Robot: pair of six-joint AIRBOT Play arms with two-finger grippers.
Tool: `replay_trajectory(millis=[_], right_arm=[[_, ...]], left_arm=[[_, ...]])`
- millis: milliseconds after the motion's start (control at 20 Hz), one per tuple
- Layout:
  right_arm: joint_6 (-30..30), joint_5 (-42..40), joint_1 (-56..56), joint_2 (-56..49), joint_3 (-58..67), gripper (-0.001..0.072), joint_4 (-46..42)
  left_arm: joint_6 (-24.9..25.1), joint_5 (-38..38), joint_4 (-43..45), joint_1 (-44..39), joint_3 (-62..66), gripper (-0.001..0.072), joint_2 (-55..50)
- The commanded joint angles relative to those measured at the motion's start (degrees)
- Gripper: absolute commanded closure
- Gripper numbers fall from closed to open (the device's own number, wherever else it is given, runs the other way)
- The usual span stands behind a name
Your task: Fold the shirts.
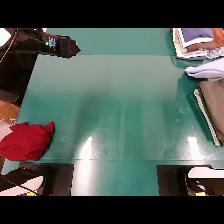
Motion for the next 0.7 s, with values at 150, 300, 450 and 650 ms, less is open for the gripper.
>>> replay_trajectory(millis=[150, 300, 450, 650], right_arm=[[-0.2, 6.7, -2.7, -1.5, 15.5, 0.0694, 0.8], [-0.4, 8.3, -4.7, 2.1, 13.0, 0.0694, -3.8], [-2.1, 9.1, -8.2, 7.2, 6.7, 0.0694, -5.0], [-2.1, 11.3, -14.3, 13.8, -2.8, 0.0694, -7.8]], left_arm=[[0.0, -0.7, 0.1, -0.3, 0.0, 0.0678, 0.0], [0.0, -1.3, 0.1, -0.3, 0.0, 0.0678, 0.0], [0.0, -2.0, 0.1, -0.2, 0.0, 0.0678, 0.0], [0.0, -3.3, 0.1, -0.3, 0.0, 0.0678, 0.0]])
